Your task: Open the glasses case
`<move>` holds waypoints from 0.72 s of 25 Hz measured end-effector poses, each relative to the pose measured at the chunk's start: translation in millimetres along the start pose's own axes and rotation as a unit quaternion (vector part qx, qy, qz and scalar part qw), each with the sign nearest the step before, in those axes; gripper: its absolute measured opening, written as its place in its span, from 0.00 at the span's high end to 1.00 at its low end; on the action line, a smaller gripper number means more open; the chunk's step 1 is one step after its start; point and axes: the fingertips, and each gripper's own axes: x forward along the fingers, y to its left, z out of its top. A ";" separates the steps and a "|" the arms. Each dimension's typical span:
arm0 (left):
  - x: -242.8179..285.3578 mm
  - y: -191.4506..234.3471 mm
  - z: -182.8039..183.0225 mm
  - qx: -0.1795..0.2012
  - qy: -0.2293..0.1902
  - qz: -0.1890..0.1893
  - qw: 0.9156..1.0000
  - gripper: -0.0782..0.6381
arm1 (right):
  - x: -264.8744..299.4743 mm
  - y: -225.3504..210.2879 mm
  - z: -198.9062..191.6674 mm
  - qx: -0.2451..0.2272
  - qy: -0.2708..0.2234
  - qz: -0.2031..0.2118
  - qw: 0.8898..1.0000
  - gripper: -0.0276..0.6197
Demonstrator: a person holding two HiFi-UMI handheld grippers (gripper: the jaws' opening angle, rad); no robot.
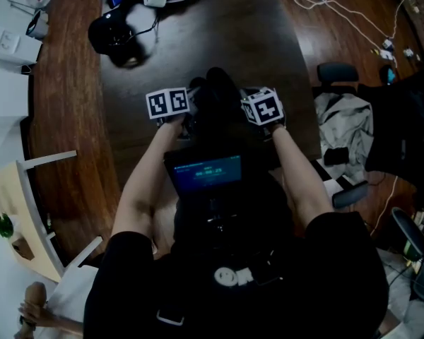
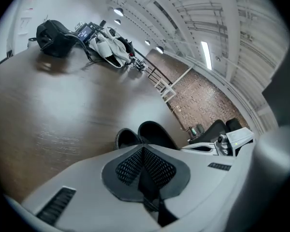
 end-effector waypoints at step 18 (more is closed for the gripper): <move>-140.4 -45.1 27.5 0.120 -0.208 -0.032 0.970 0.89 | -97.5 59.9 38.2 -0.004 -0.206 0.098 0.974 0.95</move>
